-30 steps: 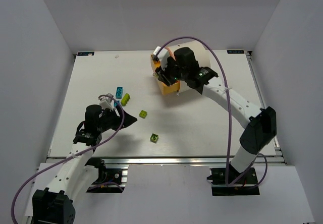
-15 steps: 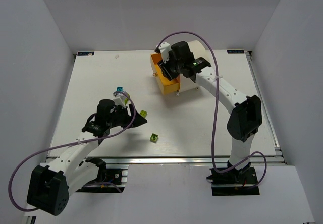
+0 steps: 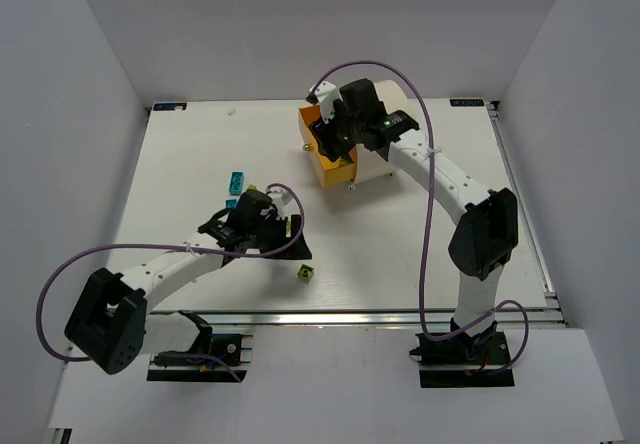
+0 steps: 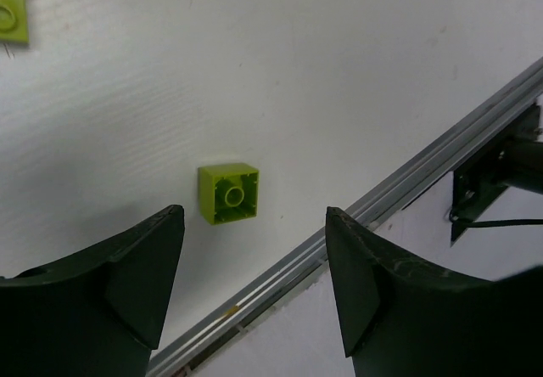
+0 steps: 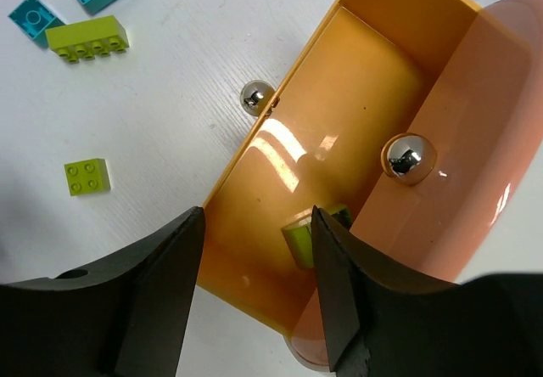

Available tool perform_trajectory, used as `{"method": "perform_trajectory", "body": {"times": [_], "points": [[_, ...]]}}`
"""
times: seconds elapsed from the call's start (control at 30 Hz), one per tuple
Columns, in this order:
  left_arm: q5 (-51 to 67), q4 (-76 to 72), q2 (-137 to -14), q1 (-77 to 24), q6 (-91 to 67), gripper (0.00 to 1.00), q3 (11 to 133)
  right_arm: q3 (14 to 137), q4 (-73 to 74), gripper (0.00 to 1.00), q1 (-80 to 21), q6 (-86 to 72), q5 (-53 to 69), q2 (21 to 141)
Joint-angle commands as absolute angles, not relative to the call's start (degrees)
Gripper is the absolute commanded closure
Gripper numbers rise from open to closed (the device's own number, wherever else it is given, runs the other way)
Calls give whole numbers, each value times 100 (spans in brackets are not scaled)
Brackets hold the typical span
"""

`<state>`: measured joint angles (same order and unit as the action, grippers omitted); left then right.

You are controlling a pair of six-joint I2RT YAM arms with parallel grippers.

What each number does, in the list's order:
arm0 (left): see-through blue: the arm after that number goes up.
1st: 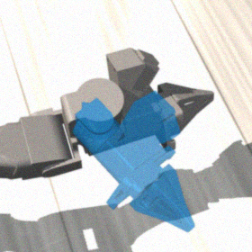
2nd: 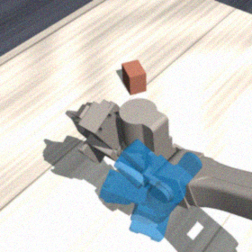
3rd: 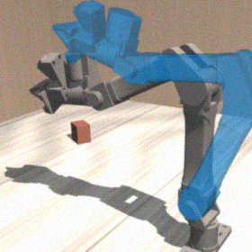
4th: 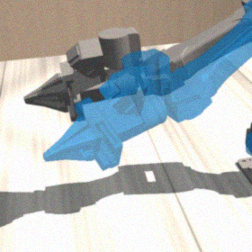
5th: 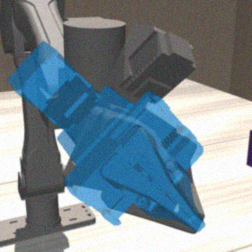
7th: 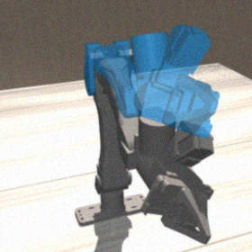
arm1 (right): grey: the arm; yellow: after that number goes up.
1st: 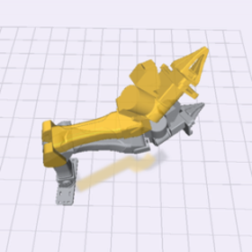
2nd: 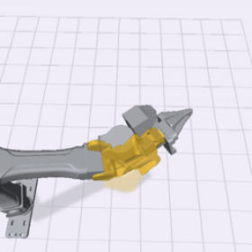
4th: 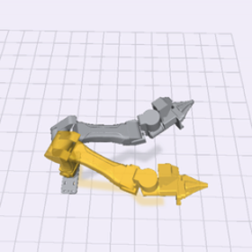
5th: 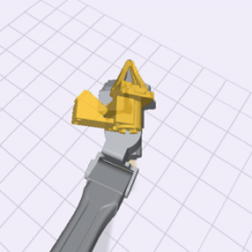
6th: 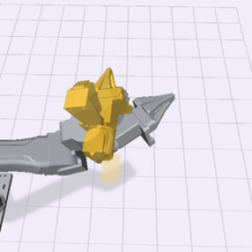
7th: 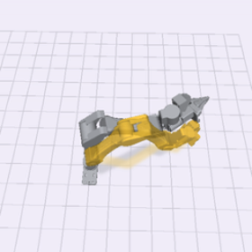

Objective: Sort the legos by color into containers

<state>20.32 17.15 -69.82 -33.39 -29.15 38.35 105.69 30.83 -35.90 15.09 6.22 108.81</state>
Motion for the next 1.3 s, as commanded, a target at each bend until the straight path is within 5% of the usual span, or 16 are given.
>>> {"method": "perform_trajectory", "body": {"times": [0.0,0.3,0.43,0.63,0.97,1.27], "points": [[1600,2267,-7163,-3602,-3049,23,4183,10811,3085,41,-3507,1415,843,10644],[1064,2426,-7760,-4192,-3401,23,4447,10328,2883,39,-3331,1266,1476,10099],[774,2469,-8243,-4595,-3357,23,4718,10301,3031,20,-3252,1467,1941,9967],[-254,2952,-8832,-4965,-3454,24,5194,10239,3103,16,-3138,1556,2355,9730],[-1089,3270,-8921,-5273,-3674,69,5475,10020,3094,18,-2962,1494,2443,9492],[-1186,2927,-8078,-5133,-3718,76,5634,10037,3015,27,-2804,1275,2339,9325]]}}
